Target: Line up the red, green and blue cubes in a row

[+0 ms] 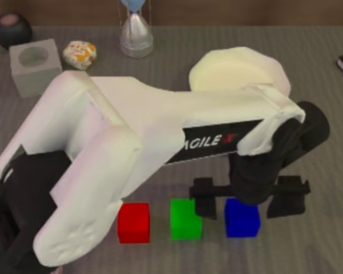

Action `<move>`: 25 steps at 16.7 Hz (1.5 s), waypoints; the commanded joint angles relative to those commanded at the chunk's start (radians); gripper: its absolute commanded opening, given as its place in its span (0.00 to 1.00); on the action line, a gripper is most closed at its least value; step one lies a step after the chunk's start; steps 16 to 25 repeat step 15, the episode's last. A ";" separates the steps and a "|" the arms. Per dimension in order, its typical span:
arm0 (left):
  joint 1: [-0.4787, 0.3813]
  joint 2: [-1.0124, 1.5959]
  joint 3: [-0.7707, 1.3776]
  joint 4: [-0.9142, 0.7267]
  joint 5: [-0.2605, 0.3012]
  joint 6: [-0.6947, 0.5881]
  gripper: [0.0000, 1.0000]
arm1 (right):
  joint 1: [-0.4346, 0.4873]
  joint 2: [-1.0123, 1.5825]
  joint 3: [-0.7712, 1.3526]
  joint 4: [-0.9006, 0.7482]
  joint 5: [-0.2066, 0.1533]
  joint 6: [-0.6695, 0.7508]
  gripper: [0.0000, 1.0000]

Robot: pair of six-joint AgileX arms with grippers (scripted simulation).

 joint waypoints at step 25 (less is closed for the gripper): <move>0.017 -0.055 0.187 -0.241 -0.001 -0.005 1.00 | 0.000 0.000 0.000 0.000 0.000 0.000 1.00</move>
